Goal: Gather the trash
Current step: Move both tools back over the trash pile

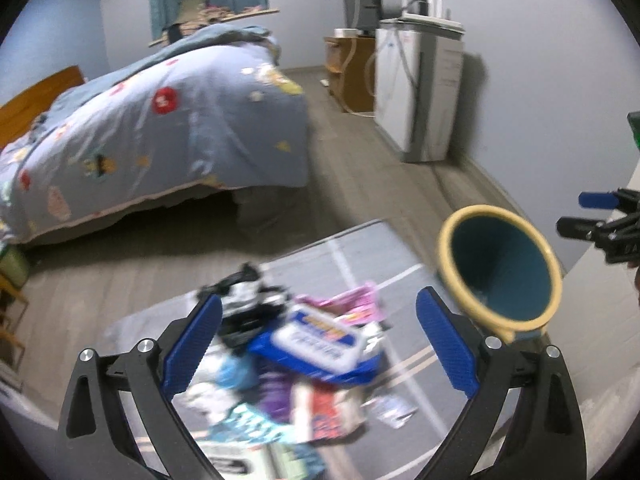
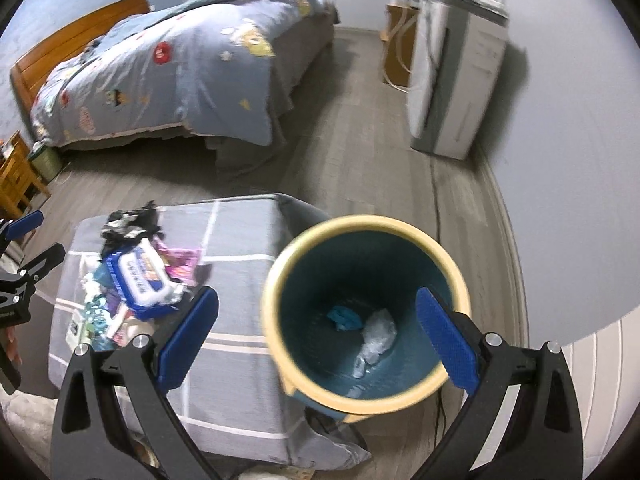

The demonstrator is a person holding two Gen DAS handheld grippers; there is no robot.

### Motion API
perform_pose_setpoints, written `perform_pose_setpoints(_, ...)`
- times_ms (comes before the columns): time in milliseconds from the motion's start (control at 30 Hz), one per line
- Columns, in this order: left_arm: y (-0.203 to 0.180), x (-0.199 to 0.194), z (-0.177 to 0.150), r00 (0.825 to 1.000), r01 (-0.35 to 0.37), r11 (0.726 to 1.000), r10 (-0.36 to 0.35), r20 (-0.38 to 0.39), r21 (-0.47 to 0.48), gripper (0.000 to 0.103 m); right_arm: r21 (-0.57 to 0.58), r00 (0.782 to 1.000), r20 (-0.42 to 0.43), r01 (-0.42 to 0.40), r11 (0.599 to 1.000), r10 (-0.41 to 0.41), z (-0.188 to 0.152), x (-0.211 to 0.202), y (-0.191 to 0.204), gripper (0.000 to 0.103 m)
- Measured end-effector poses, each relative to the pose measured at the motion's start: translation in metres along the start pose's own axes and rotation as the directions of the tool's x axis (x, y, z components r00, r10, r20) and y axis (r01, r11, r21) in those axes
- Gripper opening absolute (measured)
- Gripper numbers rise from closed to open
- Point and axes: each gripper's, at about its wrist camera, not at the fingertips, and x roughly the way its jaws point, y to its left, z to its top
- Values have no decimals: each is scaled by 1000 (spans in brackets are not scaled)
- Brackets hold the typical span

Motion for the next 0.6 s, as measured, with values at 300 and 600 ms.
perform_pose_setpoints(300,88,-16,-17,992,-127,988,126,-16,-83,97,-150,998,4,-68,986,69,33,14,97,97)
perform_pose_setpoints(600,128,8,-36,989,-145,971,137,-56,-190,97,-245,987,-68,-155,957,143,27,74,176,97)
